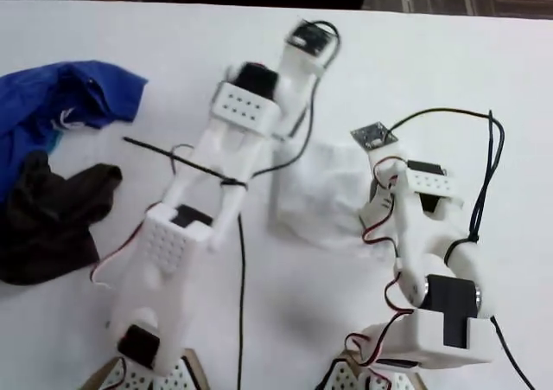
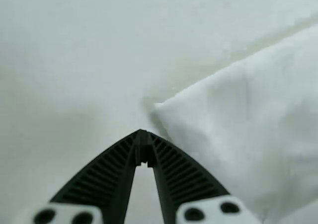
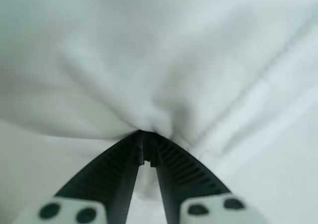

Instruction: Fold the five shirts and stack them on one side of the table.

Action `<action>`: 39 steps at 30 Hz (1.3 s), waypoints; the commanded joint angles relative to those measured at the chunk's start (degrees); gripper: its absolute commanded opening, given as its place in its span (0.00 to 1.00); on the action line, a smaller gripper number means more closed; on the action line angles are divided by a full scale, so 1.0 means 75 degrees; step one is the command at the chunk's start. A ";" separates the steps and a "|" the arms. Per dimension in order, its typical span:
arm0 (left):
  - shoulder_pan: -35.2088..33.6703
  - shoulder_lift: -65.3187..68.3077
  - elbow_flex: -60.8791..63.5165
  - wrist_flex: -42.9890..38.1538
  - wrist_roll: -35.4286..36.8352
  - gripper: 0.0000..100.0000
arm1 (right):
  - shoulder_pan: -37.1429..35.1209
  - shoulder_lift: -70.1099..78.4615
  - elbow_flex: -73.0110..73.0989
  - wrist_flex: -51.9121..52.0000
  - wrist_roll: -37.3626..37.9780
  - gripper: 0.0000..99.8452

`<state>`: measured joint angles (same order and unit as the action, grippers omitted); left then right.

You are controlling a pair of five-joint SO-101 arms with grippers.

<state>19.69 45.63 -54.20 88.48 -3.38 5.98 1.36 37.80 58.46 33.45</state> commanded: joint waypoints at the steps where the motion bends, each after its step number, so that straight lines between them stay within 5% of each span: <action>1: 0.0223 0.0246 -0.0275 -0.0082 0.0059 0.03 | 0.0229 -0.0170 -0.0012 -0.0205 -0.0023 0.02; 23: 0.0574 0.0715 -0.1260 0.0574 0.0668 0.03 | 0.0205 -0.0170 -0.0012 -0.0205 -0.0023 0.02; 32: 0.0985 0.0727 -0.0334 -0.0188 0.0692 0.03 | 0.0217 -0.0170 -0.0012 -0.0205 -0.0023 0.02; 39: 0.0188 0.1325 0.0475 -0.0926 0.0656 0.03 | 0.0252 -0.0170 -0.0012 -0.0205 0.0000 0.02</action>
<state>24.53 54.68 -50.77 83.03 1.36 5.98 1.36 37.80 58.46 33.45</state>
